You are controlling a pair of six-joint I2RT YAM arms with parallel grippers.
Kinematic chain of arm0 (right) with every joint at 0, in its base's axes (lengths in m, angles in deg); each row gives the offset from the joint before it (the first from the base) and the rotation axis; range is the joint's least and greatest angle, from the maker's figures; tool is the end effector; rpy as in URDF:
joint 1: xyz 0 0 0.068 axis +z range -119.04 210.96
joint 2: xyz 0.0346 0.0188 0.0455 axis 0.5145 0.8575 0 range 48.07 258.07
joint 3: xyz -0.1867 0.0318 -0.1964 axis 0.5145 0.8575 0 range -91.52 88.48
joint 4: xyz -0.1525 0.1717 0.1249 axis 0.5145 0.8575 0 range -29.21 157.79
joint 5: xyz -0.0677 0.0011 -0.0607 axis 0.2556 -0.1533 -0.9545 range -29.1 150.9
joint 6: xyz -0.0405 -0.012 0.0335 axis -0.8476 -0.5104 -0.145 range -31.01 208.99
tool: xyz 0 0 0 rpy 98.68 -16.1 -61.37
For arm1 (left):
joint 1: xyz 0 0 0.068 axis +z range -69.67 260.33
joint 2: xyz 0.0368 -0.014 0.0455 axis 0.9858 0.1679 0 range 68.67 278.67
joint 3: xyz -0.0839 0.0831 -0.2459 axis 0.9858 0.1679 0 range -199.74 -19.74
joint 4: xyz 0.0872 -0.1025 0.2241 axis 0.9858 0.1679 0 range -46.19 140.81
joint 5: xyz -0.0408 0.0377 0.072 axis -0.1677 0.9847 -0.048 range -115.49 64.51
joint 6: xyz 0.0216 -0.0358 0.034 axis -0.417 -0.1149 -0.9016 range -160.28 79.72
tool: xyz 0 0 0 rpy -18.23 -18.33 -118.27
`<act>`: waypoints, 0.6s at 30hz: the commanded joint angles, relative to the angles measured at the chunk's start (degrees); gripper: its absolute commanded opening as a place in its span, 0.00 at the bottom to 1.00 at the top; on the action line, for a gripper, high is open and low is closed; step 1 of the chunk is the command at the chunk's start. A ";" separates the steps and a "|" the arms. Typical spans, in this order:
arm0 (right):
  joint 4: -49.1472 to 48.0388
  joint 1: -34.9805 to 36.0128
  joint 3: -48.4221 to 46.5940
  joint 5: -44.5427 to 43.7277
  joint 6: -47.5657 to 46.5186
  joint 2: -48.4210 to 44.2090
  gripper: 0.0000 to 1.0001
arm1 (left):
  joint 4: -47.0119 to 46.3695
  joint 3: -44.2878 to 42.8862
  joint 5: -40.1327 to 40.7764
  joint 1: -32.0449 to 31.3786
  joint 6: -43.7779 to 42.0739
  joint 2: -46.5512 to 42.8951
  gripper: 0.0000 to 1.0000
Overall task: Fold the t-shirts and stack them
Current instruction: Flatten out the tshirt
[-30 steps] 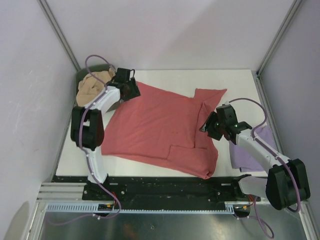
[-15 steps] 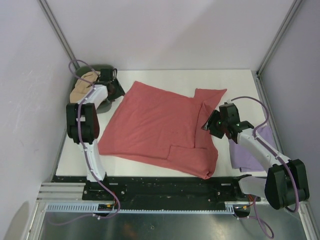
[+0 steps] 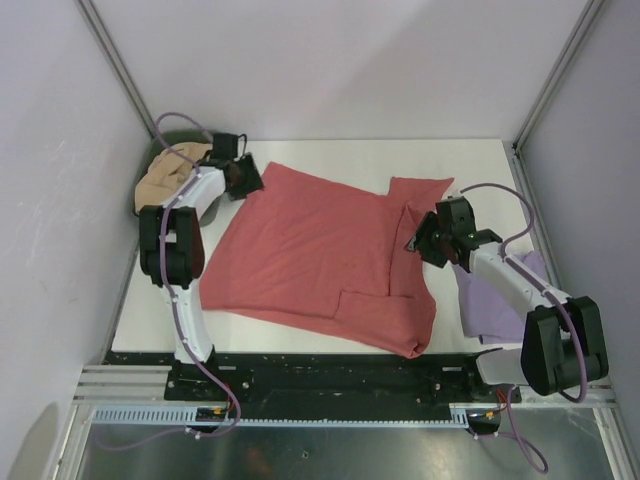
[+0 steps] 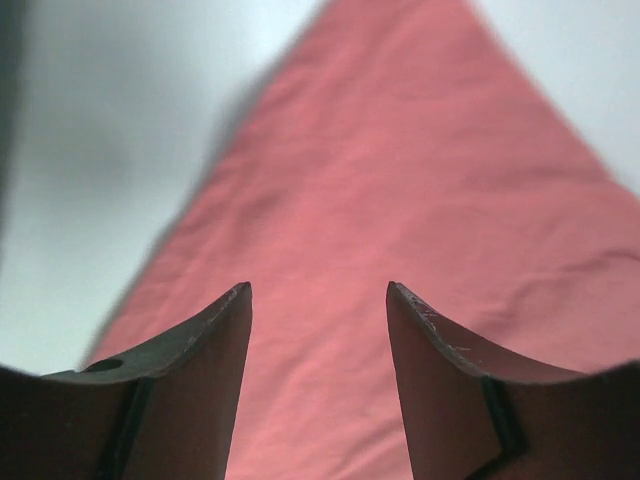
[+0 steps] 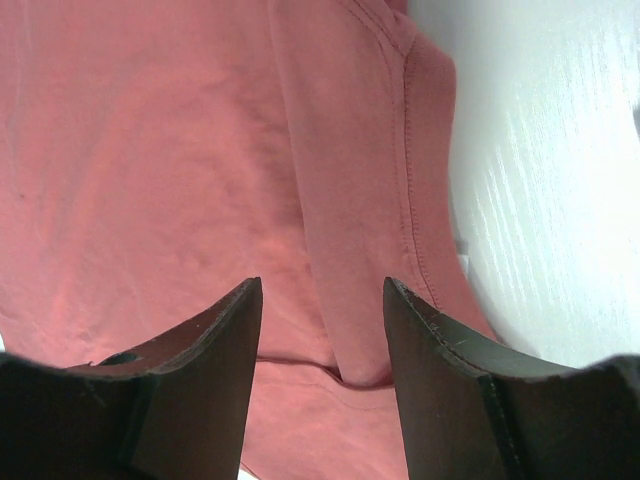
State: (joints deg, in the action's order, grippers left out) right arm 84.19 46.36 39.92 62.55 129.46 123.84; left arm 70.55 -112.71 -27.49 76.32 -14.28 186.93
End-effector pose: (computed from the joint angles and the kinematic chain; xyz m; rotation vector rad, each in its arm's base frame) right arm 0.2600 0.0726 0.2261 0.5322 2.4527 0.4528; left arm 0.4583 -0.0334 0.2093 -0.4614 2.4543 -0.2646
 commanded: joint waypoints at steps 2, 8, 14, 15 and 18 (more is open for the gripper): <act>-1.79 -0.39 -3.82 -1.65 -1.02 2.65 0.56 | -1.47 -9.30 -8.41 -4.38 -3.40 4.32 0.60; -1.85 -0.50 -4.34 -1.65 -0.88 4.39 0.55 | -1.48 -16.24 -12.95 -5.56 -0.60 14.19 0.59; -0.90 -0.54 -4.35 -3.58 -1.22 4.61 0.55 | -1.43 -21.83 -14.60 -5.04 3.65 20.59 0.59; -0.81 -0.54 -4.35 -3.85 -1.29 4.59 0.55 | -1.43 -22.17 -14.08 -4.73 4.51 20.95 0.59; -0.96 -0.80 -4.35 -4.07 -1.51 4.82 0.55 | -1.36 -21.71 -10.96 -3.26 7.24 20.96 0.58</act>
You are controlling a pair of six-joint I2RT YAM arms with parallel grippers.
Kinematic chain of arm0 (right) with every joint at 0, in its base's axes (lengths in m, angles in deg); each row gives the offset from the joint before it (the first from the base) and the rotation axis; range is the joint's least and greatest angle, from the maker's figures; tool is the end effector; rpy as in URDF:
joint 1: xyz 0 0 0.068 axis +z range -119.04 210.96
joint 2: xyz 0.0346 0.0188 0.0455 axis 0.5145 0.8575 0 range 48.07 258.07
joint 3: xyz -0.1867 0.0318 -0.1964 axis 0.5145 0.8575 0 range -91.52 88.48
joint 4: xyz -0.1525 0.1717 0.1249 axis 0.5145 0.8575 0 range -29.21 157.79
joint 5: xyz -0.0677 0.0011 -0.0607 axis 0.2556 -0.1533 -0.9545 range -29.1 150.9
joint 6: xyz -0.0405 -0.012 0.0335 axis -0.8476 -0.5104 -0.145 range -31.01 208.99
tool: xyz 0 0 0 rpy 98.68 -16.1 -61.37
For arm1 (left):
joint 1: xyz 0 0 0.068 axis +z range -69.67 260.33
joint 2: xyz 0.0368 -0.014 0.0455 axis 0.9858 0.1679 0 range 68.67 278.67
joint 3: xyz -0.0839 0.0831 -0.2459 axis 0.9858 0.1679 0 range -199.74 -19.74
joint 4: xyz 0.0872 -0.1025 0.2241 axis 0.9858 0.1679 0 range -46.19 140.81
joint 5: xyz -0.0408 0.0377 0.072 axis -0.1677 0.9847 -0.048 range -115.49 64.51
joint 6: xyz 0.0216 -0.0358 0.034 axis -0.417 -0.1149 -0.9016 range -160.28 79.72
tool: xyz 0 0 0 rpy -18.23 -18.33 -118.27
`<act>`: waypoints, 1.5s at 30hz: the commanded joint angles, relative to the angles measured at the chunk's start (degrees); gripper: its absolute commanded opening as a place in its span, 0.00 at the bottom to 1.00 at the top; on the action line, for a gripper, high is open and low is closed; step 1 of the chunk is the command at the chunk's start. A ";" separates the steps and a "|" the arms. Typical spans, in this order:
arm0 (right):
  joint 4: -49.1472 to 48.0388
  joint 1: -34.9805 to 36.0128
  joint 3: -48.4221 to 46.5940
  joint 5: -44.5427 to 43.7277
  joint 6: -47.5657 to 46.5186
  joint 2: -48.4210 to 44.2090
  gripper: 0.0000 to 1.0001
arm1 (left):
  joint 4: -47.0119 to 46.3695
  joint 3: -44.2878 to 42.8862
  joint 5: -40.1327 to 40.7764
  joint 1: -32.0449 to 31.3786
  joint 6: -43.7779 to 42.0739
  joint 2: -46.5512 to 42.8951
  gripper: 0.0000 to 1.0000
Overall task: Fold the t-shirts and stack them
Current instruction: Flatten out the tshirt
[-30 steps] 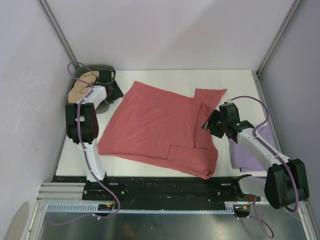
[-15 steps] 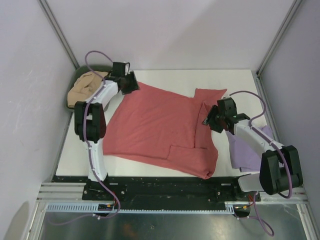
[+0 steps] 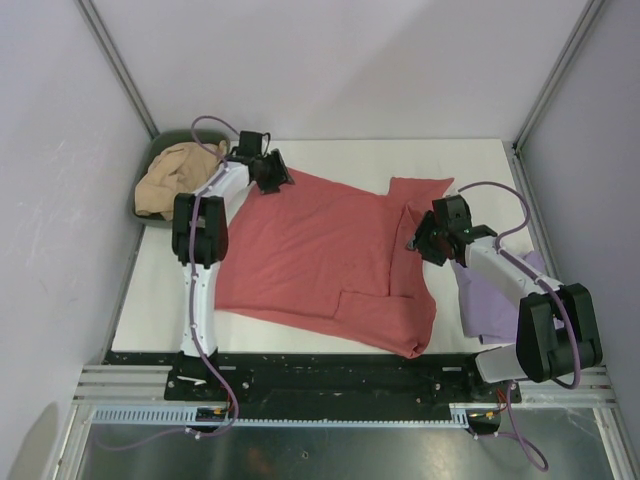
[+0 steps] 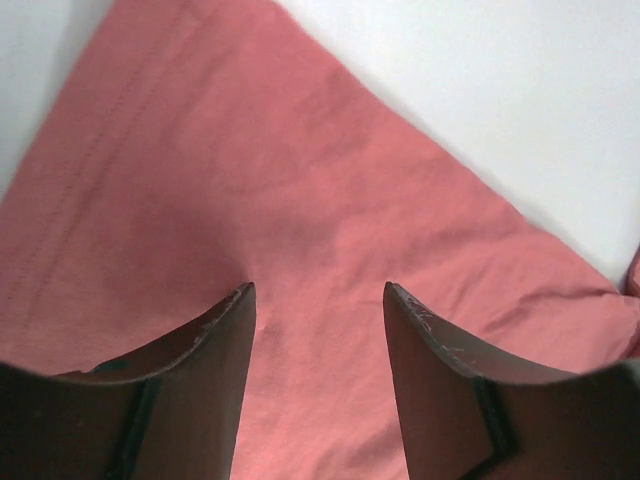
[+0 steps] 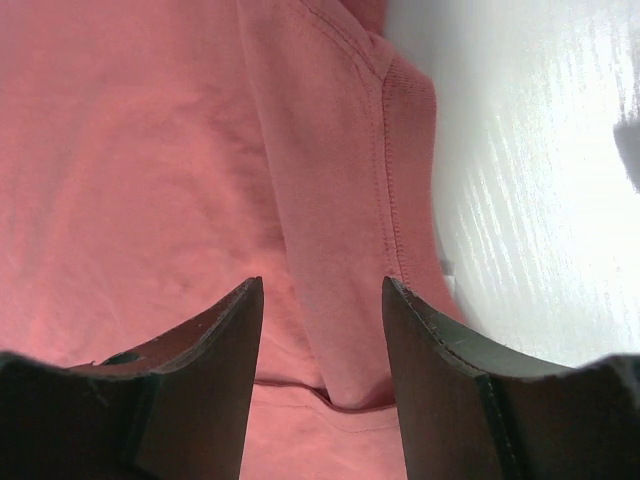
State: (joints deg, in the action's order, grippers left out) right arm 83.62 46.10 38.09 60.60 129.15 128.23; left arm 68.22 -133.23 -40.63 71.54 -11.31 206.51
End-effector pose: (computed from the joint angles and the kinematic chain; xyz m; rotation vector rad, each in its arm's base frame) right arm 0.2741 0.0739 0.2170 0.5510 2.4724 0.3921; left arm 0.5273 -0.0910 0.1629 -0.3115 2.4579 -0.6125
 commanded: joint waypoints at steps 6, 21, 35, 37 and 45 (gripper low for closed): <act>-0.91 -1.10 -5.04 -1.97 -2.13 3.93 0.55 | 2.48 2.23 9.15 5.94 7.74 -0.68 0.56; -1.91 -1.24 -18.32 -2.58 -5.74 21.73 0.53 | 3.33 5.54 12.23 8.62 7.70 -4.21 0.57; 0.75 0.57 -23.26 -5.92 -5.43 24.22 0.20 | 3.38 5.67 11.82 8.62 6.80 -4.53 0.57; 0.23 1.25 -23.26 -5.35 -5.09 24.75 0.18 | 3.35 5.63 11.67 8.62 6.84 -4.58 0.57; -0.37 2.09 -23.65 -4.95 -4.10 26.33 0.15 | 3.34 5.85 11.28 8.62 6.77 -4.85 0.56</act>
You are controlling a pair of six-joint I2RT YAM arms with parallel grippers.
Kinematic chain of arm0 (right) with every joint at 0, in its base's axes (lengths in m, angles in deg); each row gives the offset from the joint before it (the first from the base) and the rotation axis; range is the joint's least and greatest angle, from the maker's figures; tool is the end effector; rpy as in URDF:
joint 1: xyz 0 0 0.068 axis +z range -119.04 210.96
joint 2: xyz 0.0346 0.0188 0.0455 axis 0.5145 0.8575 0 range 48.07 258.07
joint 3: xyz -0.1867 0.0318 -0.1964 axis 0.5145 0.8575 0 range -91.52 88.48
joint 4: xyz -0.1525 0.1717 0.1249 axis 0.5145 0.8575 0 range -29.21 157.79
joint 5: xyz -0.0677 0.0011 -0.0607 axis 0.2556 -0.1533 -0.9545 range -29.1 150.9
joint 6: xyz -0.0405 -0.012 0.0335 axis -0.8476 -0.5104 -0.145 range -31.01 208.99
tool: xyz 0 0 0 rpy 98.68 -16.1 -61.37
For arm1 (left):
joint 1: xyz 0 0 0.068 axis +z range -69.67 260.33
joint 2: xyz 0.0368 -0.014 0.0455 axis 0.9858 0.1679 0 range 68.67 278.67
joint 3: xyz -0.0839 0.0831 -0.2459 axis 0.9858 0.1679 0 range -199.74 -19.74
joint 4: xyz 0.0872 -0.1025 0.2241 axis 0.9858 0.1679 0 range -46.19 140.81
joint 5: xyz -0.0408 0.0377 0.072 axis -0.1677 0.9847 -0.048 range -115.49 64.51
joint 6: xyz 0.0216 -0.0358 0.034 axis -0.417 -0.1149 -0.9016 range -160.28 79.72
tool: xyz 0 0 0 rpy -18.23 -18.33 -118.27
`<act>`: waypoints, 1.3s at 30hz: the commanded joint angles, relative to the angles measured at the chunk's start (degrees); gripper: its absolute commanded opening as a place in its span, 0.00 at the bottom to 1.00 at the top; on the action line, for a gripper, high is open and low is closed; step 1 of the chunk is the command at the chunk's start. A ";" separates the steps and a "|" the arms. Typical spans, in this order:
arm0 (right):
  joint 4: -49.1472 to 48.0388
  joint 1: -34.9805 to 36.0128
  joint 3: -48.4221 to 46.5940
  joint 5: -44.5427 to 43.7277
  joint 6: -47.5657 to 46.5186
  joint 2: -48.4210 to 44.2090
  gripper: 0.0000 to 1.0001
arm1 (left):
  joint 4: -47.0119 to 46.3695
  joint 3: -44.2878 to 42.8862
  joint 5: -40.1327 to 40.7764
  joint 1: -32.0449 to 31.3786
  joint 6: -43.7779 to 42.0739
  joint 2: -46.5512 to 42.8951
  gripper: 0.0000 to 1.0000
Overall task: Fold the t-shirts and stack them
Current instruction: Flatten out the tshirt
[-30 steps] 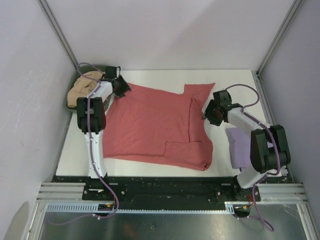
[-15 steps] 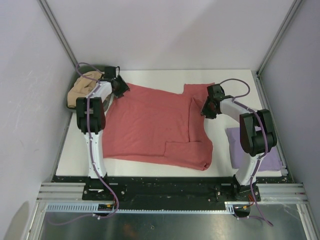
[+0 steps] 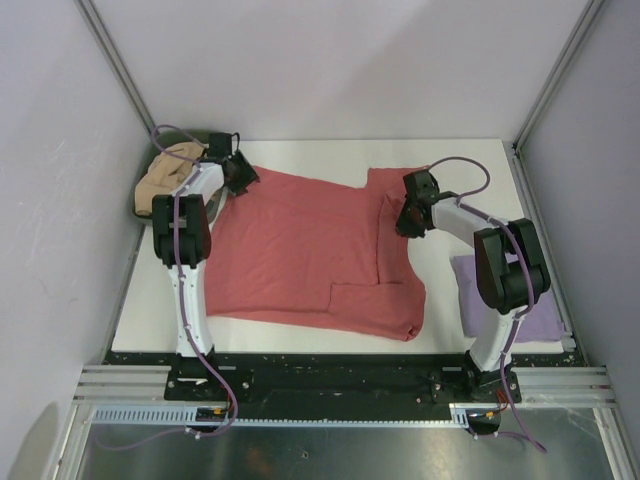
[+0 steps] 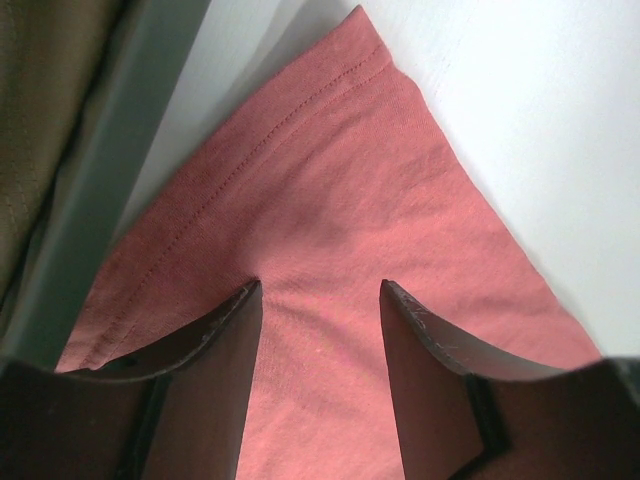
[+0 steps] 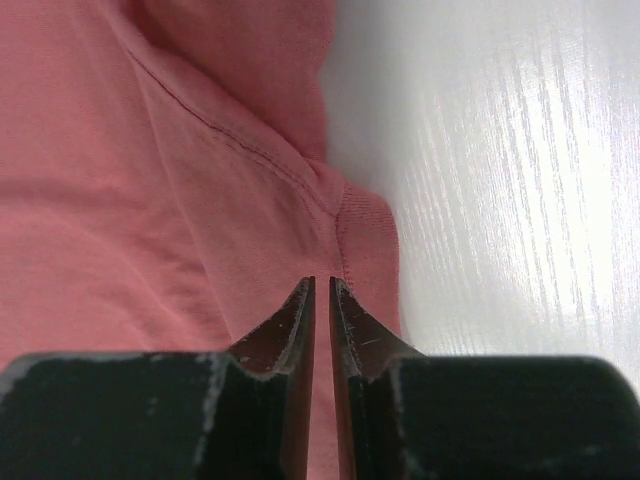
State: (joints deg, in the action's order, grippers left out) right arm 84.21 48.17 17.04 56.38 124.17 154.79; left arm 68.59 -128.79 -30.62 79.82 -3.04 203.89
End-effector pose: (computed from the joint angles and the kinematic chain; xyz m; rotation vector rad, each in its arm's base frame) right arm 0.3710 0.1119 0.1803 0.4360 2.5715 0.2302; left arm 0.5226 -0.0079 0.1603 -0.7488 2.3817 -0.3923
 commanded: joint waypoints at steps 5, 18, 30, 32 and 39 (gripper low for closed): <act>-2.18 0.01 -3.02 0.71 0.71 1.11 0.15 | 3.03 1.71 1.34 0.34 -1.55 -2.56 0.56; 7.14 -5.26 -1.67 -5.85 0.92 3.88 0.09 | 2.98 1.17 0.71 0.34 -0.69 -2.46 0.57; 7.38 -9.78 10.18 -6.34 2.35 -5.39 0.09 | 3.00 1.02 -0.50 2.09 -1.10 -2.25 0.57; 6.96 -10.28 10.84 -5.58 2.44 -5.87 0.09 | 2.93 0.81 -1.11 2.10 -1.17 -1.96 0.57; 7.45 -10.42 10.76 -5.39 2.20 -10.84 0.11 | 2.94 -1.22 -2.91 2.05 -2.60 -0.96 0.57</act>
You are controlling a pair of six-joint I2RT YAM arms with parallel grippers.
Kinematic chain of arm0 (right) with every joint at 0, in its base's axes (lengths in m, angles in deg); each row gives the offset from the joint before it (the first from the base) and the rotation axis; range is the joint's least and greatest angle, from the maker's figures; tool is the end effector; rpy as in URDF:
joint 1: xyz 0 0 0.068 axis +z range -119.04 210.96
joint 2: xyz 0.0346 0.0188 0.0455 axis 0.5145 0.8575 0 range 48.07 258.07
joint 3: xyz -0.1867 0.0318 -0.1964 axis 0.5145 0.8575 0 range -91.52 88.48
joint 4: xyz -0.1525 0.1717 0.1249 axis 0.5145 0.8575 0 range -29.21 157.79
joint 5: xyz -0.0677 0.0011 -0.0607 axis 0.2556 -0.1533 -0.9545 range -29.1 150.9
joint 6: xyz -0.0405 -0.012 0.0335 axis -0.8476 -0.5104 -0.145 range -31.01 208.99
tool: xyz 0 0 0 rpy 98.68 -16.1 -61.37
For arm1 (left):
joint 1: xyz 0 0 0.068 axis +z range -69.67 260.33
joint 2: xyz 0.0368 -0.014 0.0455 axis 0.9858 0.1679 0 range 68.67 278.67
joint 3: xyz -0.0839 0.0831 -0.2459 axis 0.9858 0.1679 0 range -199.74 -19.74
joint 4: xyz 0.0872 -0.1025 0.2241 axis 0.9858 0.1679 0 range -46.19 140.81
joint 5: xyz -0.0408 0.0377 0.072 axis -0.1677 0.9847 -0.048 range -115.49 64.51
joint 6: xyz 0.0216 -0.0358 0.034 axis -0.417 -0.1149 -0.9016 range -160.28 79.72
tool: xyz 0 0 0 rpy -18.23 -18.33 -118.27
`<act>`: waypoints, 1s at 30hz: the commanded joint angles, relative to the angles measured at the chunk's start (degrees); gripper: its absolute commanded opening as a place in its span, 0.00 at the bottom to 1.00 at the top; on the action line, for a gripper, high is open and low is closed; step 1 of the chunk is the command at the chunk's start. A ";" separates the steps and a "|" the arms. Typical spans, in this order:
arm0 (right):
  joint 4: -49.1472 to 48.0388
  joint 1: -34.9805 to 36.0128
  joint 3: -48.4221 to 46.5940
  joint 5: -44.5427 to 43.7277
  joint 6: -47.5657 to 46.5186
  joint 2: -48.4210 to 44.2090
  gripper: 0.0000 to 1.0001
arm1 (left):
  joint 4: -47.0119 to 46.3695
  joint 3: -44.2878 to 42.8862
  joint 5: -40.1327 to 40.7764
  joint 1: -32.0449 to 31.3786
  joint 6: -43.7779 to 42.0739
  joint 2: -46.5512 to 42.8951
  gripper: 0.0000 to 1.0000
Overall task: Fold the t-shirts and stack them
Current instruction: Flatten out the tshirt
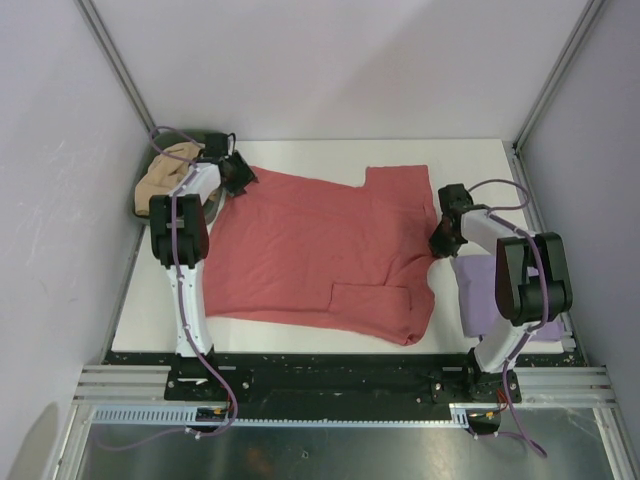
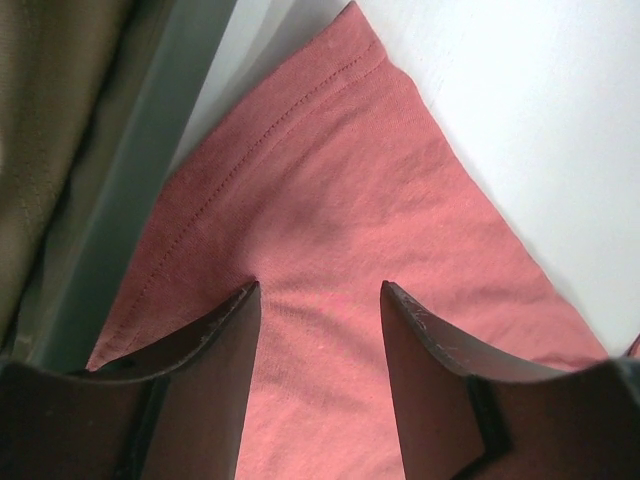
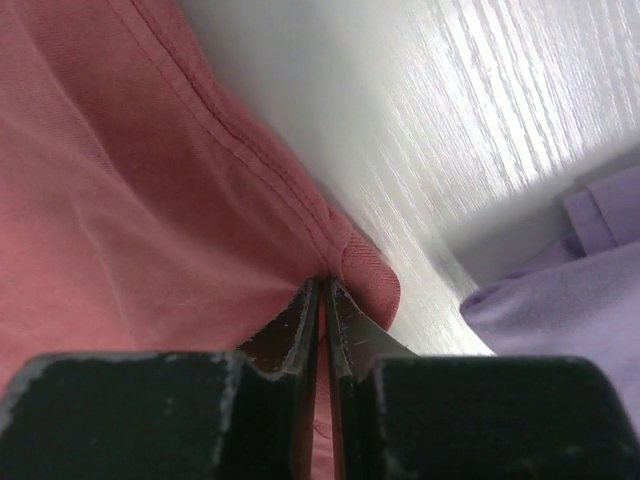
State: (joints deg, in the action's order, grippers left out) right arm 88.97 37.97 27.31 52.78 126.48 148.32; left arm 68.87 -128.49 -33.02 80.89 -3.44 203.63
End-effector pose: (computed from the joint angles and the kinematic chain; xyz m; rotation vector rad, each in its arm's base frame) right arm 0.3353 0.0361 0.1647 0.7530 2.6155 0.0285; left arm 0.5212 0.0004 0.1607 -0.7481 2.3912 -0.4308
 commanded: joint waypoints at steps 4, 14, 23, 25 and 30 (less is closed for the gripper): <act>4.65 -1.63 1.87 -2.75 -1.30 -5.60 0.13 | 2.65 -1.76 -1.02 1.07 -2.14 -0.21 0.57; 3.05 -1.20 2.40 -0.71 -1.88 -9.77 0.24 | 2.68 -4.04 -5.84 0.97 -4.14 -0.59 0.59; 1.12 0.91 -0.52 -0.48 -1.09 -10.94 0.30 | 2.71 -1.18 -11.82 -4.35 -7.31 -10.77 0.68; -0.56 0.58 -1.65 0.87 -0.82 -9.01 0.30 | 2.63 3.53 -11.94 -7.66 -7.68 -15.67 0.68; -4.09 -1.34 -4.23 4.84 0.23 -3.63 0.28 | -0.59 21.54 -10.92 -21.44 -8.37 -28.00 0.61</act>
State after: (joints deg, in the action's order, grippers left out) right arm 89.15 38.01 26.07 54.59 125.48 141.35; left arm 70.55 -116.97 -41.81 72.32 -9.40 187.41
